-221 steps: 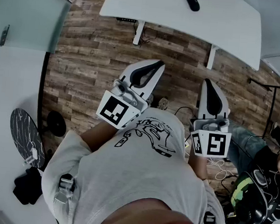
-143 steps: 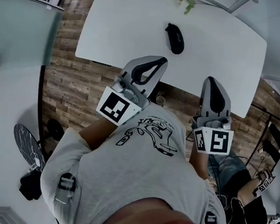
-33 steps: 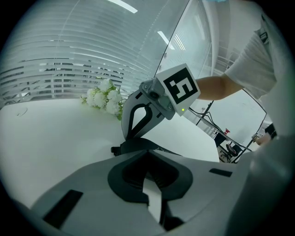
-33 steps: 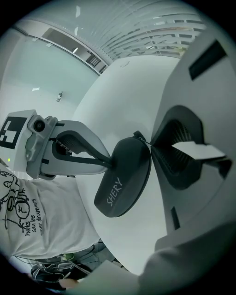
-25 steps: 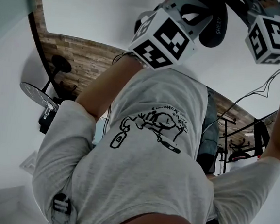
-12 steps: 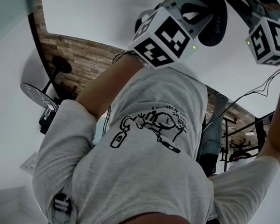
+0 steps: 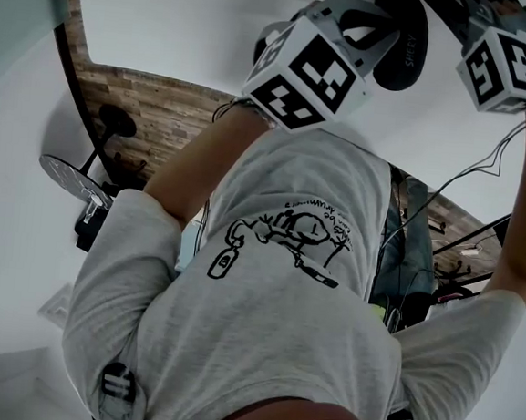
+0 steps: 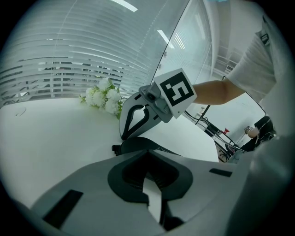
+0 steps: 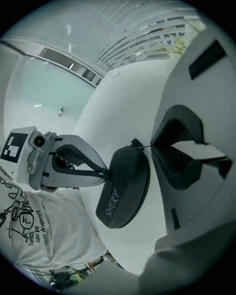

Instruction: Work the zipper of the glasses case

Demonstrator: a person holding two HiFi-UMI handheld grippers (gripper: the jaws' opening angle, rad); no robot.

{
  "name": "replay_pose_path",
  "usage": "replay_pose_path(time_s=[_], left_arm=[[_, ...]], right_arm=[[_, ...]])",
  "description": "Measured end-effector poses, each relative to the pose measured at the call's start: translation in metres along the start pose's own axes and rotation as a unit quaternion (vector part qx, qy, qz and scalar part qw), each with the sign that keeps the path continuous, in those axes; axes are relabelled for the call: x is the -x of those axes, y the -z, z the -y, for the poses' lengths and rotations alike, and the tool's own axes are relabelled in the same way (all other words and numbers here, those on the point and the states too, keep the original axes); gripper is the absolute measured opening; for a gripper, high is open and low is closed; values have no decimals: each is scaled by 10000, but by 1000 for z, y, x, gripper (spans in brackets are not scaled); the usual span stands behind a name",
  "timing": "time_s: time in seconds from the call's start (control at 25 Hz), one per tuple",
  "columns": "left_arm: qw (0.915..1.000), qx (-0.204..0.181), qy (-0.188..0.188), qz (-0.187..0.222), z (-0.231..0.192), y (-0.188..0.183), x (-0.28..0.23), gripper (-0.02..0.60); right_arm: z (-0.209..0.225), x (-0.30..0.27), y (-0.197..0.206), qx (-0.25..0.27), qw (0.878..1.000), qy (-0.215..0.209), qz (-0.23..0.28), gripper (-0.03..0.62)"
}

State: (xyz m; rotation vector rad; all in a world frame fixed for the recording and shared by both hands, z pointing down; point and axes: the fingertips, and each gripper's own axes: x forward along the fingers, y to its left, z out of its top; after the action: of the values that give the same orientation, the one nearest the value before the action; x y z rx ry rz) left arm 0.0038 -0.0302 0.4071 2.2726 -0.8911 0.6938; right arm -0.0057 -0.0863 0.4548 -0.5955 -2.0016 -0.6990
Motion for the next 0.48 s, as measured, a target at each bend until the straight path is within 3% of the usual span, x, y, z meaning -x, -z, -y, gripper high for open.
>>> replay_pose_path(time_s=[0.28, 0.48], left_arm=[[10000, 30, 53, 21, 3, 0, -2, 20], [10000, 31, 70, 4, 4, -1, 0, 20]], right_arm=[[-3, -2, -5, 230, 9996, -116, 88, 28], [-1, -2, -9, 506, 9985, -205, 34, 5]])
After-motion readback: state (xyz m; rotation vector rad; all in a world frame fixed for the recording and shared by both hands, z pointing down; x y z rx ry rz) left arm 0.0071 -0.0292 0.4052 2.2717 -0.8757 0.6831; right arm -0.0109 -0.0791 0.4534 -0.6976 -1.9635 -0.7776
